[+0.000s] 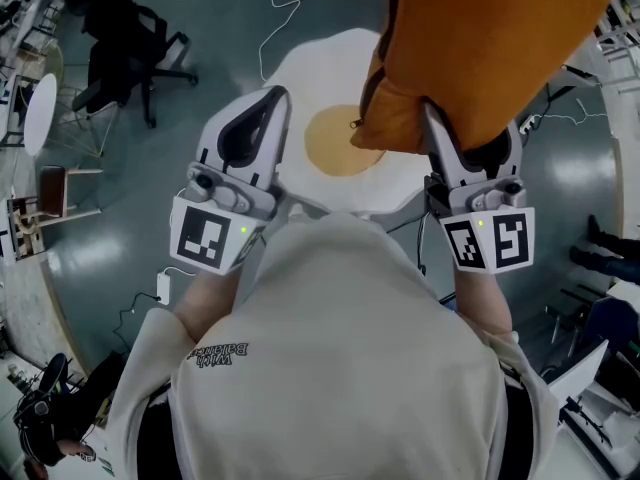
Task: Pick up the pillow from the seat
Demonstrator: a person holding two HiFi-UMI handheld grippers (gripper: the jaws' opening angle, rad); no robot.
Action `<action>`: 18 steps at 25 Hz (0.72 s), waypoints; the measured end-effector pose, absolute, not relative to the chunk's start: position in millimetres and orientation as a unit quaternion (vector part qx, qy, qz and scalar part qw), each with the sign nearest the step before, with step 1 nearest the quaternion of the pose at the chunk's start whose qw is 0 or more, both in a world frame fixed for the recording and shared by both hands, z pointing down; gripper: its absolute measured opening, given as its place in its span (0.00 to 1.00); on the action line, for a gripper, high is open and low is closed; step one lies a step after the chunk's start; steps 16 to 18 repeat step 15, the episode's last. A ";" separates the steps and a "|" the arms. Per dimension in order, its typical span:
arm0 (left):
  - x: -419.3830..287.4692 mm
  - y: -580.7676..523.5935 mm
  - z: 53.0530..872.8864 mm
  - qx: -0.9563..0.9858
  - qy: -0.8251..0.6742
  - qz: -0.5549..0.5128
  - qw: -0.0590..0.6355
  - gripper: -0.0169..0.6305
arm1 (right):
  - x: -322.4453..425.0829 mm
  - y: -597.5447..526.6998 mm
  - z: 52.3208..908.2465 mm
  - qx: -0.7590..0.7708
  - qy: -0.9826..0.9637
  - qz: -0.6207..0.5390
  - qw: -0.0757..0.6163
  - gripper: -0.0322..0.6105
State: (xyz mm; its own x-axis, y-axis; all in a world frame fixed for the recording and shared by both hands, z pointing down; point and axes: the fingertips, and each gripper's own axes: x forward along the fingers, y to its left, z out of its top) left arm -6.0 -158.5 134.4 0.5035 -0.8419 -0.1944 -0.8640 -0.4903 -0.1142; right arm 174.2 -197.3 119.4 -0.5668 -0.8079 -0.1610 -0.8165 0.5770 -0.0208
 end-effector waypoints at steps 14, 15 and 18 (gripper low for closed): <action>-5.0 -160.3 137.1 -0.862 0.496 0.052 0.090 0.04 | 175.4 -194.9 118.3 -0.451 0.888 -0.008 0.091 0.59; -4.1 -159.6 136.7 -0.862 0.496 0.052 0.090 0.04 | 175.7 -194.2 117.6 -0.449 0.889 -0.013 0.094 0.59; -4.1 -159.6 136.7 -0.862 0.496 0.052 0.090 0.04 | 175.7 -194.2 117.6 -0.449 0.889 -0.013 0.094 0.59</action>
